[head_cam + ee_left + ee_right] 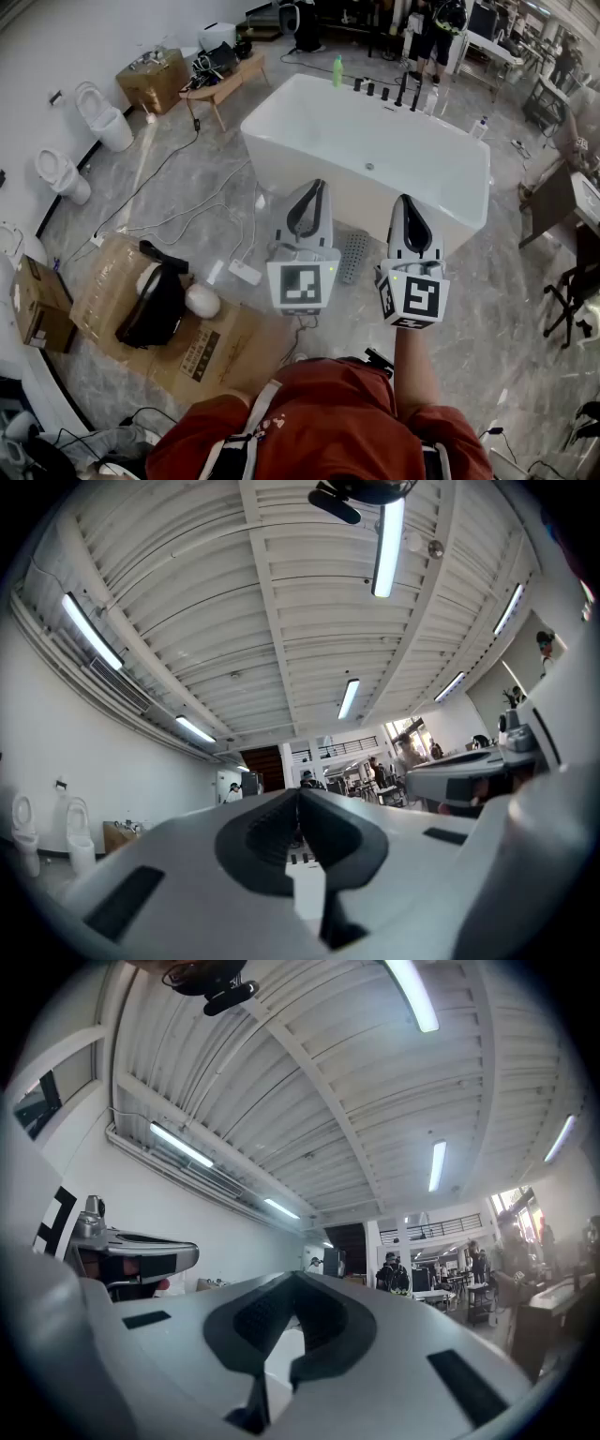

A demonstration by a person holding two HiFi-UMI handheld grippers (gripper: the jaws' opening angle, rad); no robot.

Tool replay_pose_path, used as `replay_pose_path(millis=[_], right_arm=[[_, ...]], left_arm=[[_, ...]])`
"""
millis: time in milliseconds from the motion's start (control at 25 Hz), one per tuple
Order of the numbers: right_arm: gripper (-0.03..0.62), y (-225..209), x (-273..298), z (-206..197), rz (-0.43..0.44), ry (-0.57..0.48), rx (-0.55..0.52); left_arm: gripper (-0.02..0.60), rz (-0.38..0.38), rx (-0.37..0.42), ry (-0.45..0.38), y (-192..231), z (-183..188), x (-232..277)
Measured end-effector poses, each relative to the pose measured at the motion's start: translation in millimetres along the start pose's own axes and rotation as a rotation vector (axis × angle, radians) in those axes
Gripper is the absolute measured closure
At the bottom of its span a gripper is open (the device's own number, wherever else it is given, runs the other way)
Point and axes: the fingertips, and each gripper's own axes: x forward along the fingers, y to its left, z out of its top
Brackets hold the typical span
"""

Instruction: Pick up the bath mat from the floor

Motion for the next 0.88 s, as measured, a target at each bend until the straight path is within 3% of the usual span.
replay_pose_path(millis=[360, 600, 880], right_arm=[[0.582, 11.1, 0.4, 2.1, -0.011, -0.004, -0.009], [0.582, 48.0, -0.6, -3.7, 0.06, 0.004, -0.064], [0.582, 74.3, 2.8, -11.3, 0.06, 0.039, 0.004]], left_arm=[[0.565, -0.002, 0.02, -0.027, 9.2, 6.1, -7.1], [0.565, 0.0, 0.011, -0.011, 22.2, -1.0, -17.8], [0.565, 0.011, -0.015, 0.018, 46.6, -15.9, -32.4]])
